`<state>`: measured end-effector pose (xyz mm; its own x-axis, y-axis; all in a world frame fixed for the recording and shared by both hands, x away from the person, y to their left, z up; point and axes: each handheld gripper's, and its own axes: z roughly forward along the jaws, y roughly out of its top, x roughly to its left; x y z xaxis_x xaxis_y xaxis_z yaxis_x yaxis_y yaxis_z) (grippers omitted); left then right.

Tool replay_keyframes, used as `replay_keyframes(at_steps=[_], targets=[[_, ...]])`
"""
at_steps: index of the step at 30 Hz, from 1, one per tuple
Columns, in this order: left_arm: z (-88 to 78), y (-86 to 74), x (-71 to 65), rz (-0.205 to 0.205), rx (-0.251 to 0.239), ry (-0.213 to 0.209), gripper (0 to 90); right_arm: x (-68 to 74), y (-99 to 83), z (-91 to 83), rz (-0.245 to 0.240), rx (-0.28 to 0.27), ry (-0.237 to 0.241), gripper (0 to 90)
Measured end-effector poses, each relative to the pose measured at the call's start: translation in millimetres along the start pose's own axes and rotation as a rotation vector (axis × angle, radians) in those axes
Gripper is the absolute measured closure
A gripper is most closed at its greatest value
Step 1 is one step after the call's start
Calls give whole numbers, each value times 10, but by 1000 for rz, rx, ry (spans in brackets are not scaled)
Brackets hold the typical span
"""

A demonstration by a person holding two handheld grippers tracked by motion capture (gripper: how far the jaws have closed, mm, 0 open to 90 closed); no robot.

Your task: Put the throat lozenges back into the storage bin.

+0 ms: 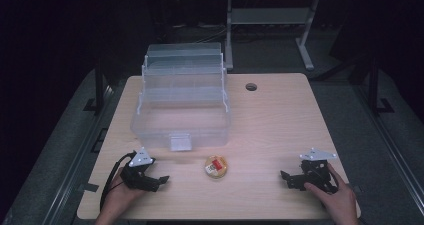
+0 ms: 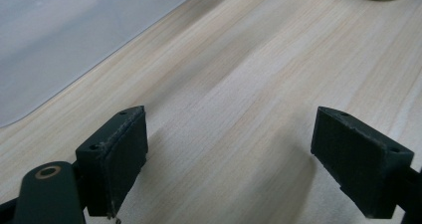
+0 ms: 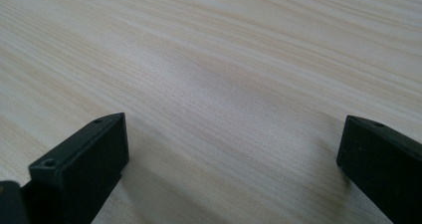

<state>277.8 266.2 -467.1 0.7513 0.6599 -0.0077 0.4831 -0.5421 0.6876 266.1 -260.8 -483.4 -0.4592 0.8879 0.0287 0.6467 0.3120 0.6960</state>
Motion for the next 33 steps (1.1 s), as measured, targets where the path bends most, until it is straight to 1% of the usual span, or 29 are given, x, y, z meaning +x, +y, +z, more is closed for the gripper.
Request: replay_keyframes(at_steps=[6,11,21,33], targets=[[-27,47,-13,-2,2,-11,143,0,0,0,0,0,0,0],[-47,99,-31,24,17,-13,143,0,0,0,0,0,0,0],[-74,184,-79,45,32,-29,143,1,0,0,1,0,0,0],[-73,275,-115,49,40,-50,146,0,0,0,0,0,0,0]])
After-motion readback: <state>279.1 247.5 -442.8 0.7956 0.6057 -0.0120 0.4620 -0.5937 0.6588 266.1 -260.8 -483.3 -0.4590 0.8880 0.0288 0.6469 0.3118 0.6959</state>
